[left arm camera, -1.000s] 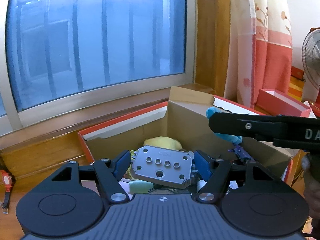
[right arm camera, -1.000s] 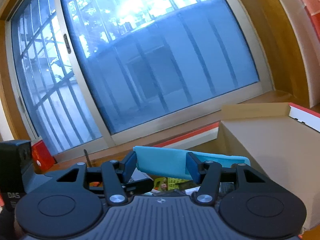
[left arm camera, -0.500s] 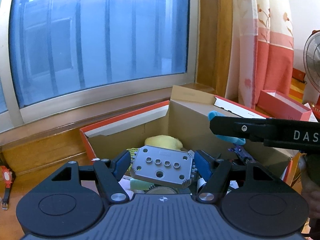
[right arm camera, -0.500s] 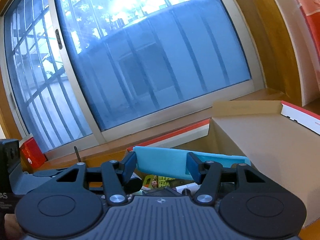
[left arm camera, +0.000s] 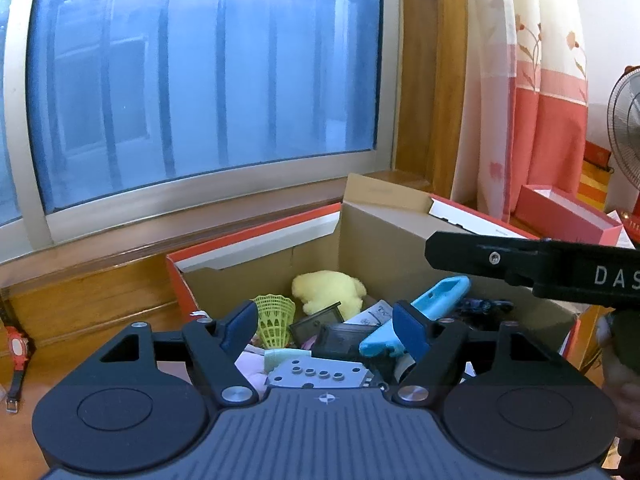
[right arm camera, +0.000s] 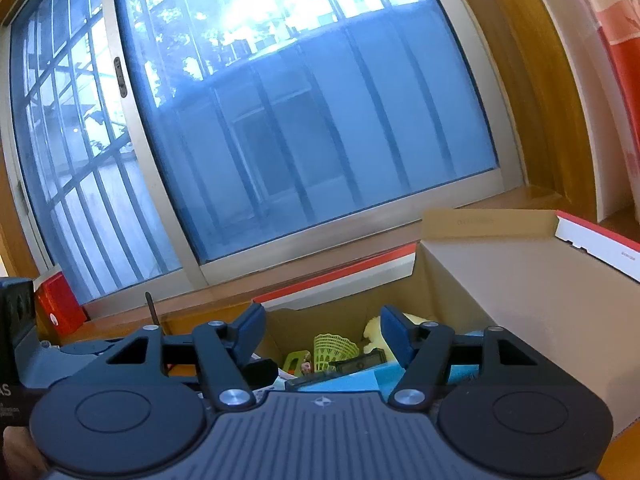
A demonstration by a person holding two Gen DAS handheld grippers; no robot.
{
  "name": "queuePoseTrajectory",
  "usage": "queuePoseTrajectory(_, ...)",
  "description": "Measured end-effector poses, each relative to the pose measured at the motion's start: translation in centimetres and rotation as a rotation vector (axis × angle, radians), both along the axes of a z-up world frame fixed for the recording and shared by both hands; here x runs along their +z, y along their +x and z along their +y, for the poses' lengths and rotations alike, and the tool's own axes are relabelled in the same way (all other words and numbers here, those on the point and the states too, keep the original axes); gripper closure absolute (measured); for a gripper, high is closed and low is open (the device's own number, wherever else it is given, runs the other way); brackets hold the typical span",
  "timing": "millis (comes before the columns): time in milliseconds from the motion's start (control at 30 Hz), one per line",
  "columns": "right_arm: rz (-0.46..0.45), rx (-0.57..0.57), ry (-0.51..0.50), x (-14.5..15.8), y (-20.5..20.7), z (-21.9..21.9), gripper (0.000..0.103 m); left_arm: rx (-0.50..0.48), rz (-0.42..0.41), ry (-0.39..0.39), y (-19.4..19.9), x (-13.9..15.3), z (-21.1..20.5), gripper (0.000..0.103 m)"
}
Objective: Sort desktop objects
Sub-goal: 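Lower both tools into the box and open them to release the items, then move both open tools away from the box back toward the desk items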
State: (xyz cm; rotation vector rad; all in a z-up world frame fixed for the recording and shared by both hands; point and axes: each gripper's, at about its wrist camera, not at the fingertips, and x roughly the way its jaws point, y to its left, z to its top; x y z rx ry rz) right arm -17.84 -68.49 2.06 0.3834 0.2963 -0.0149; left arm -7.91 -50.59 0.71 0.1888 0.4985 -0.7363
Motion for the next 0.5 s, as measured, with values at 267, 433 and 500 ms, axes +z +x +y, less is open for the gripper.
queuePoseTrajectory(267, 0.01, 0.022, 0.023, -0.5, 0.6, 0.6, 0.032, 0.064, 0.006, 0.007, -0.7, 0.0, 2.2, 0.025)
queuePoseTrajectory(433, 0.007, 0.019, 0.048, -0.4, 1.5, 2.4, 0.031, 0.125, -0.006, -0.006, -1.3, 0.5, 6.2, 0.024)
queuePoseTrajectory(500, 0.0, 0.029, 0.044, -0.1, 1.7, 3.7, 0.031, 0.151, -0.009, -0.016, -1.4, 0.6, 8.1, 0.023)
